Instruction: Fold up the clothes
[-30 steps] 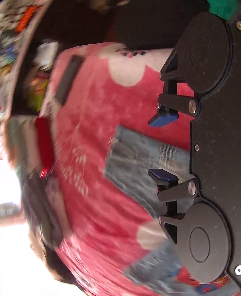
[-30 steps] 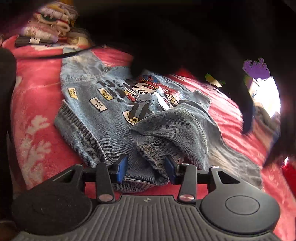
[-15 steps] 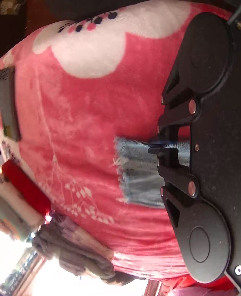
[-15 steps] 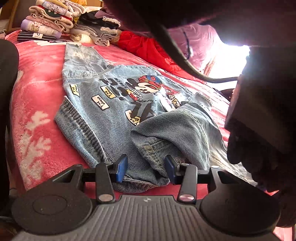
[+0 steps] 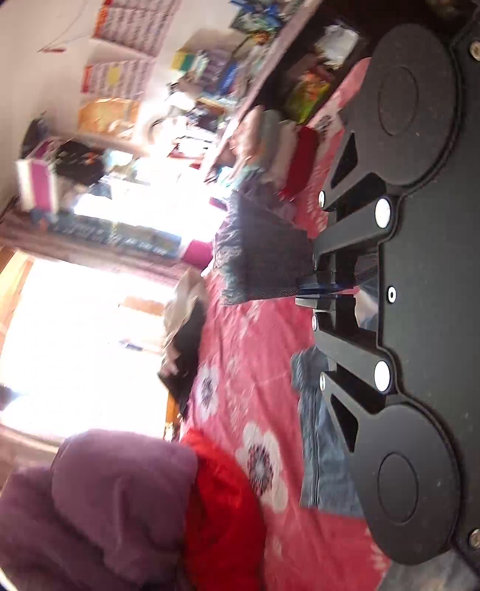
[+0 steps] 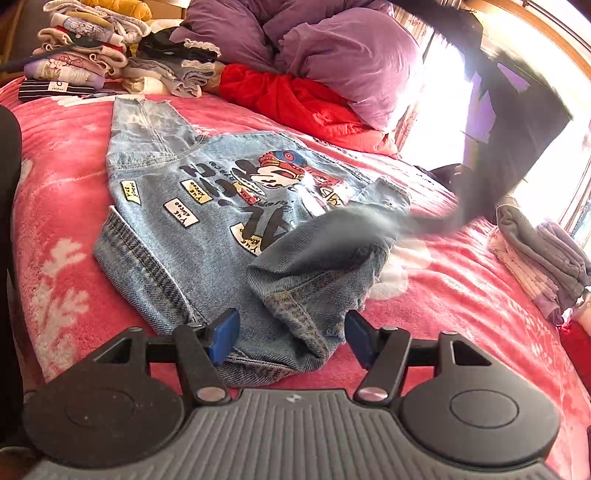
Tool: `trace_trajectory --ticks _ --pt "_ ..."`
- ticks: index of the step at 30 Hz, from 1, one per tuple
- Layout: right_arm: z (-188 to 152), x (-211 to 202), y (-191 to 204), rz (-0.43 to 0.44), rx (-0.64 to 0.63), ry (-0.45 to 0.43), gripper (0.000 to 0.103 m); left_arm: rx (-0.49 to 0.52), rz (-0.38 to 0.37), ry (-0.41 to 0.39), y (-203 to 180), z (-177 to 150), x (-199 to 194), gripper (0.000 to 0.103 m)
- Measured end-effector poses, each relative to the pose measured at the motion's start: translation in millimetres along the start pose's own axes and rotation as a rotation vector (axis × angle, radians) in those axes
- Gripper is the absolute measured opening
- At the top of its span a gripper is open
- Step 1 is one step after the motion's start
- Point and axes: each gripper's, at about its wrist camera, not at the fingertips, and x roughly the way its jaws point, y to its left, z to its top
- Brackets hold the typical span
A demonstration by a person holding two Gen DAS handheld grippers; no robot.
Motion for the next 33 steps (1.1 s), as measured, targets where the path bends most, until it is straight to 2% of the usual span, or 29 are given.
trace_trajectory --ticks 8,10,12,13,15,17,20,23,25,26,27,28,29,33 --pt "6.7 -8.8 3.8 -0.017 -0.026 -0.044 0.068 -0.361 0.194 -0.095 124.6 -57.4 -67.6 0.001" --pt "8.8 -14.5 0.5 -0.01 -0.004 -0.076 0.067 -0.439 0.216 -0.076 144.1 -78.1 -66.7 0.001" --pt "11.4 -22.3 -8.9 0.013 0.047 -0.12 0.061 -0.499 0.226 -0.036 156.0 -98.3 -57.4 0.001" --pt "13.1 -25.6 -15.8 0.026 0.09 -0.144 0.051 -0.5 0.237 -0.015 156.9 -99.9 -53.2 0.001" --pt "16.5 -27.7 -33.7 0.061 0.202 -0.176 0.048 -0.505 0.234 -0.028 158.5 -99.0 -52.6 0.001" --pt "19.9 -18.9 -55.3 0.092 0.327 -0.176 0.036 -0.533 0.207 -0.067 162.6 -96.7 -55.4 0.001" --pt "27.8 1.5 -83.6 0.1 0.452 -0.171 0.027 -0.562 0.196 -0.075 171.6 -96.3 -52.0 0.001" --pt "38.6 19.9 -101.3 0.123 0.486 -0.203 0.021 -0.584 0.196 -0.069 179.7 -99.2 -49.6 0.001" --pt "42.1 40.3 -106.3 0.144 0.479 -0.18 0.017 -0.593 0.193 -0.071 183.1 -99.7 -48.5 0.001" --pt "38.9 57.5 -106.9 0.167 0.48 -0.114 0.017 -0.593 0.191 -0.068 184.0 -99.8 -47.2 0.001" --pt "29.6 83.0 -104.4 0.208 0.486 0.009 0.017 -0.591 0.193 -0.062 184.5 -100.0 -45.5 0.001" --pt "19.6 91.9 -99.0 0.209 0.473 0.03 0.017 -0.586 0.198 -0.054 185.2 -100.2 -43.5 0.001" --pt "14.2 90.0 -96.7 0.21 0.462 -0.007 0.017 -0.583 0.203 -0.048 186.3 -100.4 -41.8 0.001" --pt "18.1 80.0 -91.9 0.19 0.44 -0.013 0.017 -0.601 0.199 -0.047 191.4 -101.0 -41.4 0.001"
